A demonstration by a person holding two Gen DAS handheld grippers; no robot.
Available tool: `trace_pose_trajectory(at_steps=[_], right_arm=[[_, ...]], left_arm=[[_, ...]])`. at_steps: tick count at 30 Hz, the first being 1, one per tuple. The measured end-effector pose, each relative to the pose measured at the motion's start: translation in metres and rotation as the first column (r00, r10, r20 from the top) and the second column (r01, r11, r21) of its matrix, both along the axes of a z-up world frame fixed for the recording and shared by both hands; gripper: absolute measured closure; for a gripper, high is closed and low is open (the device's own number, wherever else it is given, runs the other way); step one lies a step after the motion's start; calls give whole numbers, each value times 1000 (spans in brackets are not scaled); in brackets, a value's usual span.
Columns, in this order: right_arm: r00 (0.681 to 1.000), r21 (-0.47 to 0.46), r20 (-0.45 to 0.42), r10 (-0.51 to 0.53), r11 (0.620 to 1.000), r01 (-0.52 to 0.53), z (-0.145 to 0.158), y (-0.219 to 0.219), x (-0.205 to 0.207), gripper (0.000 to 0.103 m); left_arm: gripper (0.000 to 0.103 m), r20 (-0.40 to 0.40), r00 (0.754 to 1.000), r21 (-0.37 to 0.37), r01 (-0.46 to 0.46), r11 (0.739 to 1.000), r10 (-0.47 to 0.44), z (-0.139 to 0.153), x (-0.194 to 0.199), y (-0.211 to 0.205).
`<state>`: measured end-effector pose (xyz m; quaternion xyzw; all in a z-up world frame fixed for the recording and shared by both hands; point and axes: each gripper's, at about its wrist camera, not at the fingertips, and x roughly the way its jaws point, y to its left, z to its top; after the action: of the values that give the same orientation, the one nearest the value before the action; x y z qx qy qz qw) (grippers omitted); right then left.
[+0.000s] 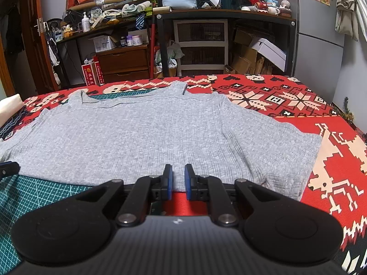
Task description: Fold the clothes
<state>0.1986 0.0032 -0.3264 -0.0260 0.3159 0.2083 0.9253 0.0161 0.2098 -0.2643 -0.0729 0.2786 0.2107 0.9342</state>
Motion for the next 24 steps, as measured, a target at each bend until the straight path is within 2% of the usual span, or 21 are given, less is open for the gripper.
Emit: trace_pose_trajectory(at_steps=[4,11,13,19,21,24], right_arm=[[1000,0,-1,-1,1000,1,0,0,0,91],[1000,-1,1,-1,1000,1,0,1,-2,91],[1000,-1,1,-1,1000,1,0,1,-2,91],[1000,-2,0,-1,1000,1,1,1,-1,90],[1000,-1,-1,-2,1000,2,1,1,-1,90],[1000,-3,1,-2,1000,2,1,2,-1,90]], left_arm=[[93,11,1000,-7,21,1000,-21,3,0,-4],[93,8,992,-13,125,992,-124,2,16,-27],[93,-15,994,-5,112,994,-112,0,18,-28],[93,-3,998,-14,58,998,-58,0,11,-16],[93,16,998,-29,62,998,-61,3,11,-17],[93,24,991,-27,129,991,-129,4,19,-30]])
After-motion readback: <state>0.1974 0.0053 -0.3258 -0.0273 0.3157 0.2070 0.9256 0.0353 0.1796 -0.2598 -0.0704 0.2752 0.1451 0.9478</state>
